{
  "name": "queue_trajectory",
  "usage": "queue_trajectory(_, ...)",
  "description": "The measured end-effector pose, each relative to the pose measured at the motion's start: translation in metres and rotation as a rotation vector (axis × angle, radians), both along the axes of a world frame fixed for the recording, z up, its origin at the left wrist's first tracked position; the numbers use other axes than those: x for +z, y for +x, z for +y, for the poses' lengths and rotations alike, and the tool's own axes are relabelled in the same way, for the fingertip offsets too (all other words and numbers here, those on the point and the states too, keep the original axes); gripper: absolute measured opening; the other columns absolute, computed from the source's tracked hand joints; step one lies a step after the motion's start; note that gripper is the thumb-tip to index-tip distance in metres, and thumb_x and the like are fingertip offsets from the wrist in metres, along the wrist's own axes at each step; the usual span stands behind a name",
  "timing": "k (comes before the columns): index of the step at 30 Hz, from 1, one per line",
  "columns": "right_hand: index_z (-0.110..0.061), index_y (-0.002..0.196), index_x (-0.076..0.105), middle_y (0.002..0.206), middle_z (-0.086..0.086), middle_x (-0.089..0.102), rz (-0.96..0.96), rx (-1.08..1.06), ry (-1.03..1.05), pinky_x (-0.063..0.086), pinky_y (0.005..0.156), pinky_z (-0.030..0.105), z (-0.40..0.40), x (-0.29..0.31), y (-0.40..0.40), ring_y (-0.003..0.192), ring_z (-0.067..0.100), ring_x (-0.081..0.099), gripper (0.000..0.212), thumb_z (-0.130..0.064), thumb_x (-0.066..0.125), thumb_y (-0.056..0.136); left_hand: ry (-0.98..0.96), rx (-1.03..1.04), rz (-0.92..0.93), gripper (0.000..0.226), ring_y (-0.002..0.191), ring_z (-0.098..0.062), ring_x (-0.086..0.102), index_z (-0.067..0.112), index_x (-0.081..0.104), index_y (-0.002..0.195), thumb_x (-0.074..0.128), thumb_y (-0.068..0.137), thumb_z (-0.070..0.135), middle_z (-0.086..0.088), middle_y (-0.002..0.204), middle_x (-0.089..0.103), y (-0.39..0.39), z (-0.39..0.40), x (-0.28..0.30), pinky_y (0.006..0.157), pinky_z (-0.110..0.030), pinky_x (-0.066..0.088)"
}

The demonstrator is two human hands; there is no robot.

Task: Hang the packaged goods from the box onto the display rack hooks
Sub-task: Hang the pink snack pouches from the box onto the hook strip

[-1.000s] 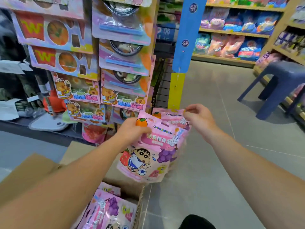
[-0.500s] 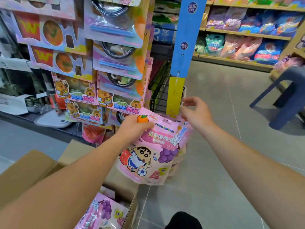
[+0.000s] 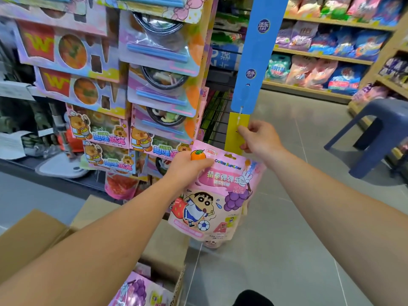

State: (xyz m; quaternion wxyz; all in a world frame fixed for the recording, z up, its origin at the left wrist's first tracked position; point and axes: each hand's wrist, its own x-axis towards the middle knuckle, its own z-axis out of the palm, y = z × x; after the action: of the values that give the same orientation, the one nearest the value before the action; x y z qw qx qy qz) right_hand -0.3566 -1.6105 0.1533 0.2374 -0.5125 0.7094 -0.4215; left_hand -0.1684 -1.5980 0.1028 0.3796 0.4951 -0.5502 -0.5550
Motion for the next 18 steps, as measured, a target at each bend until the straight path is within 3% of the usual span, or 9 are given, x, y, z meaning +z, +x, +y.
queue_trajectory(6,0.003,0.104,0.063,0.076,0.008,0.061,-0.014,0.023,0.058,0.058,0.077,0.045,-0.008,0.0,-0.008,0.06,0.014,0.062,0.037,-0.032,0.065,0.092,-0.008,-0.011,-0.059,0.037,0.045,-0.008,0.059,0.017,0.048,0.056,0.071,0.085,0.015,0.009,0.042,0.052,-0.001,-0.001,-0.003,0.044,-0.017,0.043)
queue_trajectory(11,-0.002,0.114,0.063,0.085,0.009,0.065,-0.143,0.052,0.177,0.059,0.078,0.039,-0.016,0.0,-0.016,0.067,0.016,0.061,0.041,-0.03,0.07,0.085,-0.01,0.006,-0.034,0.018,0.072,-0.028,0.071,0.01,0.062,0.072,0.073,0.082,0.021,-0.018,0.073,0.068,-0.005,-0.003,-0.003,0.068,-0.035,0.058)
queue_trajectory(15,-0.014,0.122,0.061,0.107,0.013,0.068,-0.301,0.09,0.314,0.053,0.067,0.029,-0.018,0.007,-0.02,0.072,0.017,0.06,0.047,-0.022,0.077,0.079,-0.025,0.037,-0.021,0.04,0.045,-0.01,0.055,0.02,0.046,0.052,0.071,0.083,0.017,0.007,0.045,0.051,-0.014,-0.003,0.0,0.048,-0.02,0.043)
queue_trajectory(18,-0.016,0.118,0.063,0.113,0.01,0.067,-0.209,0.12,0.359,0.05,0.078,0.032,-0.02,0.015,-0.022,0.08,0.017,0.059,0.042,-0.018,0.076,0.079,-0.045,0.065,-0.02,0.041,0.053,-0.014,0.058,0.023,0.045,0.05,0.071,0.081,0.016,0.006,0.049,0.052,-0.021,-0.004,0.005,0.051,-0.021,0.043)
